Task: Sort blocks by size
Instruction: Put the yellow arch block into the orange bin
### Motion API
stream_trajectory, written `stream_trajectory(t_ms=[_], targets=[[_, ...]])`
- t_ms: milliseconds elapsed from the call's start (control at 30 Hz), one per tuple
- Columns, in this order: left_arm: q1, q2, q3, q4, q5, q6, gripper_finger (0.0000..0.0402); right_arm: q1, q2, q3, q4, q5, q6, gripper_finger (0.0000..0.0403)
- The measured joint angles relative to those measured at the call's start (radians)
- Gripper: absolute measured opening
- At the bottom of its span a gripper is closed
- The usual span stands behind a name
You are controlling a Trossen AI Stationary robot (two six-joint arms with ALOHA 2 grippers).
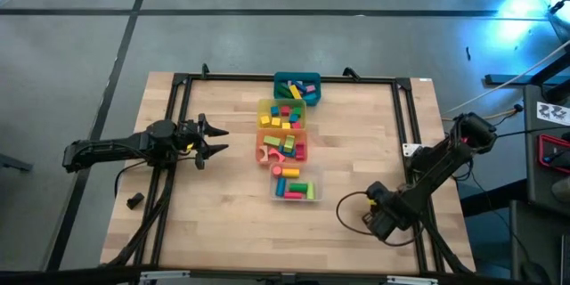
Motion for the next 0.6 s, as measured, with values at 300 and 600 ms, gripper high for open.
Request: stream_trajectory(t_ms=[300,600], targets=[[0.000,0.000,0.000,0.000,0.000,0.000,0.0210,-0.002,-0.001,0.000,-0.025,0.067,0.000,0.0096],[0.000,0.000,0.000,0.000,0.000,0.000,0.0210,-0.002,-0.001,0.000,-0.024,0.065,0.000,0.0092]])
